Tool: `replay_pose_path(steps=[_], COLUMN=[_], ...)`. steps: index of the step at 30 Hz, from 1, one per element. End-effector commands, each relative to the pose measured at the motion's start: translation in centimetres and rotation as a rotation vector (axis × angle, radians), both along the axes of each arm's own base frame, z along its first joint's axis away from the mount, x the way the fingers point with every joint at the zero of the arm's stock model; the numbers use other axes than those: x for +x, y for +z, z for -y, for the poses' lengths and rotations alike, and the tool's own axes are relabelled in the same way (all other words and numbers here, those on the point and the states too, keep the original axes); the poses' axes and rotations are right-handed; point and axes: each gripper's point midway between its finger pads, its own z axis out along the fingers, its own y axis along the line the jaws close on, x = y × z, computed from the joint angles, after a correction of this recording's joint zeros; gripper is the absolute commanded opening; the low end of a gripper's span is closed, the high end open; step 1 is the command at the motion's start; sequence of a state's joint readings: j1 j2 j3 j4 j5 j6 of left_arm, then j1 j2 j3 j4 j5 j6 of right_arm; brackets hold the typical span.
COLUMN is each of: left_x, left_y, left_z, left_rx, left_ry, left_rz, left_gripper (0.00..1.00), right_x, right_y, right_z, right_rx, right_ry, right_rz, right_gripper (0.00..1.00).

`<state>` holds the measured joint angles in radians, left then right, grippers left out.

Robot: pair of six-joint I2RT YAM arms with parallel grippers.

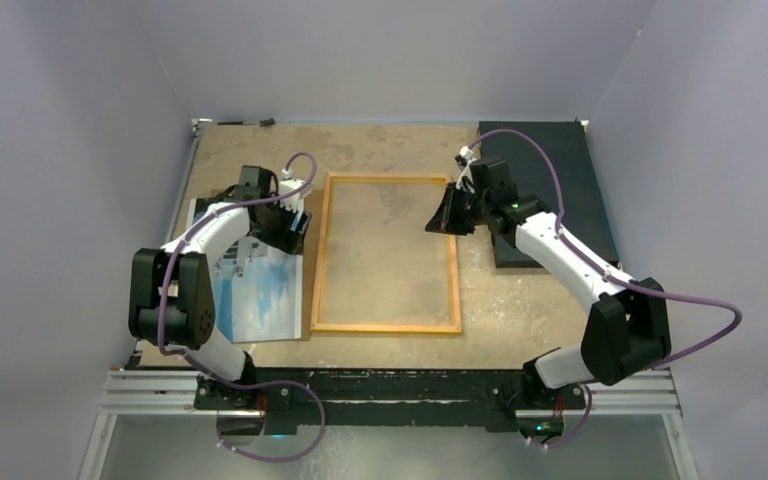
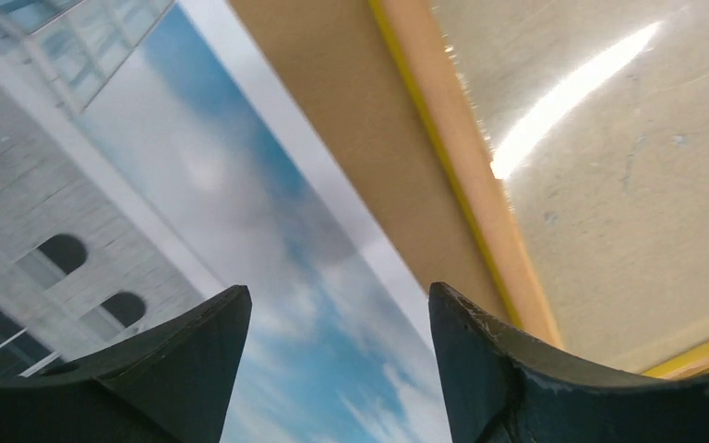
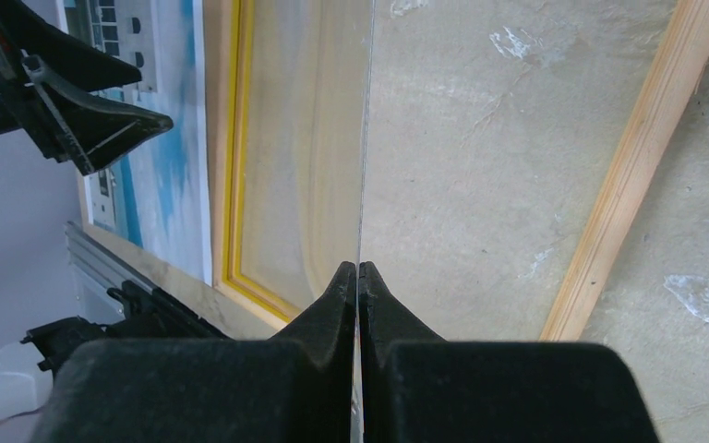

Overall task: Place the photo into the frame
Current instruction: Place the photo frame item in the photo frame.

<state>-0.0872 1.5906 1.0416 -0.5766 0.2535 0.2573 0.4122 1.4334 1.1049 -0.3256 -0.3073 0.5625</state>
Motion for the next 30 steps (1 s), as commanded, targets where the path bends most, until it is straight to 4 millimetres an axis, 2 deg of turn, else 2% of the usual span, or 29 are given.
replay_pose_path(steps=[1, 6, 10, 18, 24, 30], left_x=[0.6, -0.1, -0.7, -1.6, -1.9, -2.5], left_y=[0.4, -0.6, -1.8, -3.2, -4.0, -3.9], left_z=[3.6, 5.6, 5.8, 5.6, 5.9, 6.2], left_rx=[-0.104, -0.116, -0.117, -0.115, -0.130, -0.158], left_ry=[-0.064, -0.107, -0.111, -0.109, -0.117, -0.121], left_rz=[0.027, 0.008, -0.029, -0.056, -0.081, -0.089], left_gripper=[0.67, 0.53, 0.38, 0.33, 0.17, 0.05], right_x=[-0.6, -0.6, -0.9, -0.9, -1.0, -1.2], right_y=[1.7, 1.6, 1.9, 2.9, 3.9, 5.5], right_z=[-1.2, -1.7, -2.3, -2.3, -2.6, -3.2], right_rx=[0.073, 0.112, 0.151, 0.174, 0.202, 0.260], right_ry=[0.033, 0.050, 0.066, 0.060, 0.063, 0.077], right_rz=[0.024, 0.034, 0.034, 0.059, 0.071, 0.081], right_gripper=[0.00, 0.00, 0.00, 0.00, 0.00, 0.00])
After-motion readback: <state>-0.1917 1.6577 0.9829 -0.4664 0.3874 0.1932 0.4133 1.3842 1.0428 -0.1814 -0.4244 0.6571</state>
